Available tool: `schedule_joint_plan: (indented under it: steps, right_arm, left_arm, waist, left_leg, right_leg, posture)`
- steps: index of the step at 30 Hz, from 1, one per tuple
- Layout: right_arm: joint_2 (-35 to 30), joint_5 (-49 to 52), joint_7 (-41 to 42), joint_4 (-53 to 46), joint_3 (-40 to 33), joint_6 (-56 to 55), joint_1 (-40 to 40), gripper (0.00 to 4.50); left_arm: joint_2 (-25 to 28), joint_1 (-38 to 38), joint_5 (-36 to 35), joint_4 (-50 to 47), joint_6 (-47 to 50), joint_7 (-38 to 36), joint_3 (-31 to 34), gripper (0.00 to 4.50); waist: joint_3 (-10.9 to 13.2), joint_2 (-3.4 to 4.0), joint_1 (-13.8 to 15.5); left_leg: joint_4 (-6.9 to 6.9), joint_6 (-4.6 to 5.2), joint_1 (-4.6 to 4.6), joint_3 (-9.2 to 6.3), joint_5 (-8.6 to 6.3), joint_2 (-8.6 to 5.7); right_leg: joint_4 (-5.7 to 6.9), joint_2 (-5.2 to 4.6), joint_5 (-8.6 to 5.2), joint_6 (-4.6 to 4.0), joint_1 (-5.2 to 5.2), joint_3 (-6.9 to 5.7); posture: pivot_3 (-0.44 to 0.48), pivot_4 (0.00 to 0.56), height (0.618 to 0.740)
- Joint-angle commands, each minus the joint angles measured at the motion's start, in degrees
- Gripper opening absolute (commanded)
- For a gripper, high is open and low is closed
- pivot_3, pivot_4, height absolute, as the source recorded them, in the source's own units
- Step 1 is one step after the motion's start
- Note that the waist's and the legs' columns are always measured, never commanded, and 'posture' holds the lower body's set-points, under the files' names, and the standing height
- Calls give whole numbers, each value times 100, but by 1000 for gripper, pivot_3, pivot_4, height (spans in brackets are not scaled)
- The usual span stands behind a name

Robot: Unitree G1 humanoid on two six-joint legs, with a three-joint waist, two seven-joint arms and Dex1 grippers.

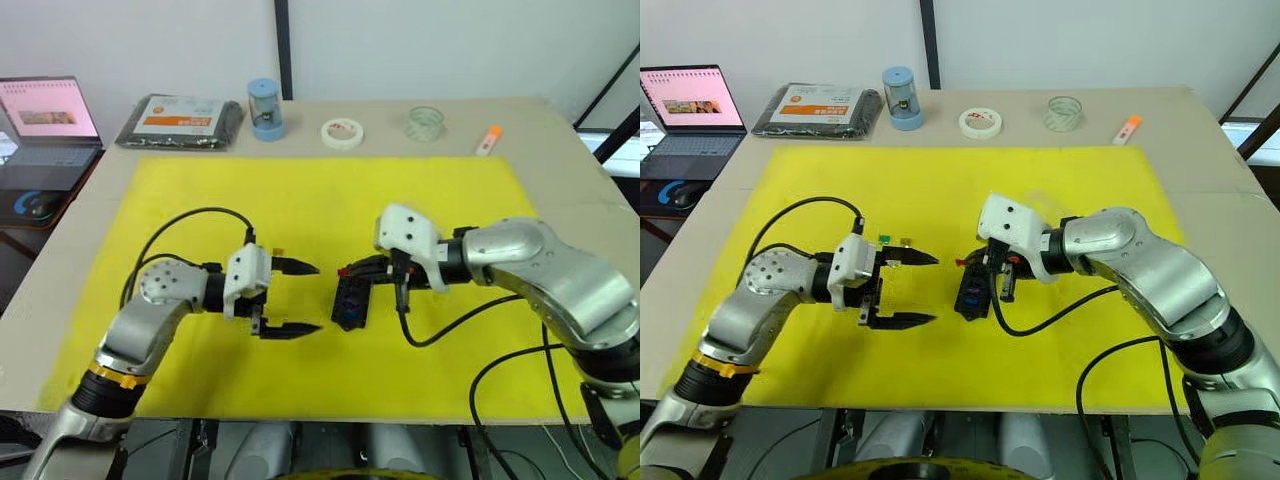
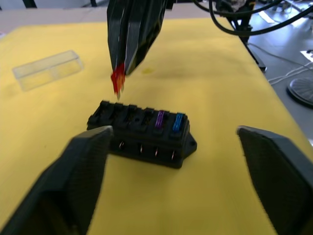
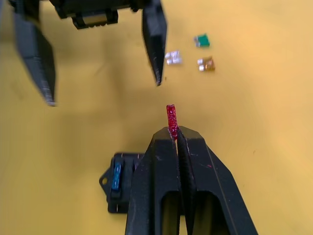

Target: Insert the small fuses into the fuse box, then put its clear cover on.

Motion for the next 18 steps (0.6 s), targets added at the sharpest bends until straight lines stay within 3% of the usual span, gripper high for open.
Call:
schedule_joint_plan:
  steps: [1, 18]
  right_arm:
    - [-158, -243, -26, -194, 73, -139, 39, 0]
    - [-102, -439, 49, -172, 247, -150, 268, 0]
  left_arm:
    - [-183, 34, 161, 139, -284, 149, -109, 4467]
    - [-466, -34, 521, 500, -640, 252, -281, 4467]
  waist:
    - [0, 0, -6]
    - [0, 0, -4]
  left_leg:
    - [0, 0, 0, 0, 0, 0]
    - [0, 0, 1, 0, 0, 3]
  right_leg:
    - [0, 0, 0, 0, 0, 0]
    - [2, 3, 0, 0, -2, 0]
  posture:
    - [0, 150, 740]
    - [0, 150, 740]
